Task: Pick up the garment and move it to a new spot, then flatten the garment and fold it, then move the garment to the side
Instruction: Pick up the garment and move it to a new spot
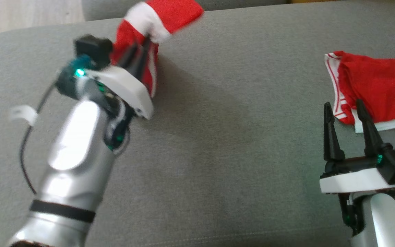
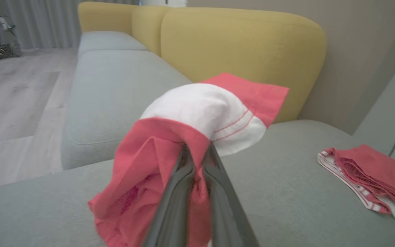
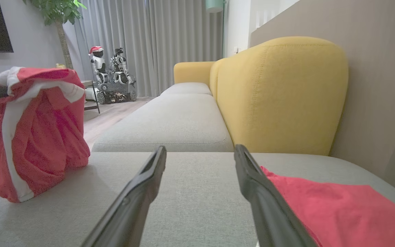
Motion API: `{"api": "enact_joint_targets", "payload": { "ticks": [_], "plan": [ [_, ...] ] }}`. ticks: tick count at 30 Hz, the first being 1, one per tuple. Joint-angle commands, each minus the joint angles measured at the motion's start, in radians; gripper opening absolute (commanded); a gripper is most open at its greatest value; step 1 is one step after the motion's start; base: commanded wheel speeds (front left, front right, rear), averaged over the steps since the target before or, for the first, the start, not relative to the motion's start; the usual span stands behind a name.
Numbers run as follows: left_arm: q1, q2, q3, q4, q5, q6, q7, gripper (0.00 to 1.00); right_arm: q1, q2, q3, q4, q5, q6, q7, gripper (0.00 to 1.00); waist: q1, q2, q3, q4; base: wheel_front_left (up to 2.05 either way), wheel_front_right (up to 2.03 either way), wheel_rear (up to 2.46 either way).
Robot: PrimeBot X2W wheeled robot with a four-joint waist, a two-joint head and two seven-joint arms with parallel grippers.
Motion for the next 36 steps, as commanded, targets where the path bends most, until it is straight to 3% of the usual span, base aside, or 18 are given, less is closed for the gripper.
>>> {"api": "enact_joint_targets", "payload": {
  "ticks": [1,8,11,12,13,18,23,29,36],
  "plan": [
    [-0.031,0.013,0.019,-0.047,-0.006,0.005,0.004,0.00,-0.045,-0.003,0.016,-0.026,0.006,-0.001,-0.014,1.00,0.0000,0.0000,0.004,-0.012,0.00,0.00,0.00],
    [0.022,-0.036,-0.086,-0.088,-0.044,0.046,0.004,0.00,-0.076,-0.003,-0.036,-0.015,0.022,-0.001,-0.022,1.00,0.0000,0.0000,0.016,-0.067,0.00,0.00,0.00],
    [0.027,-0.039,-0.172,-0.101,-0.124,0.077,-0.017,0.01,-0.087,-0.003,-0.047,-0.010,0.024,-0.001,-0.024,1.00,0.0000,0.0000,0.017,-0.094,0.00,0.00,0.00],
    [0.026,-0.039,-0.208,-0.106,-0.157,0.092,-0.026,0.55,-0.090,-0.003,-0.048,-0.007,0.025,-0.001,-0.024,1.00,0.0000,0.0000,0.018,-0.102,0.00,0.00,0.00],
    [0.021,-0.039,-0.244,-0.107,-0.182,0.110,-0.032,1.00,-0.093,-0.003,-0.049,-0.006,0.025,-0.001,-0.025,1.00,0.0000,0.0000,0.020,-0.109,0.00,0.00,0.00],
    [-0.009,-0.039,-0.369,-0.091,-0.269,0.171,-0.069,1.00,-0.094,-0.003,-0.069,-0.003,0.028,-0.001,-0.027,1.00,0.0000,0.0000,0.025,-0.122,0.00,0.00,0.00],
    [-0.026,-0.033,-0.355,-0.025,-0.288,0.202,-0.127,1.00,-0.080,-0.003,-0.092,-0.001,0.026,-0.001,-0.029,1.00,0.0000,0.0000,0.014,-0.100,0.00,0.00,0.00],
    [0.010,0.065,-0.276,-0.010,-0.296,0.224,-0.197,1.00,-0.057,-0.003,-0.082,0.001,0.020,-0.001,-0.030,1.00,0.0000,0.0000,-0.019,-0.041,0.00,0.00,0.00],
    [0.151,0.185,-0.178,-0.101,-0.287,0.260,-0.225,1.00,-0.024,-0.003,-0.073,0.004,0.008,-0.001,-0.030,1.00,0.0000,0.0000,-0.057,0.046,0.00,0.00,0.00]
  ]
}}
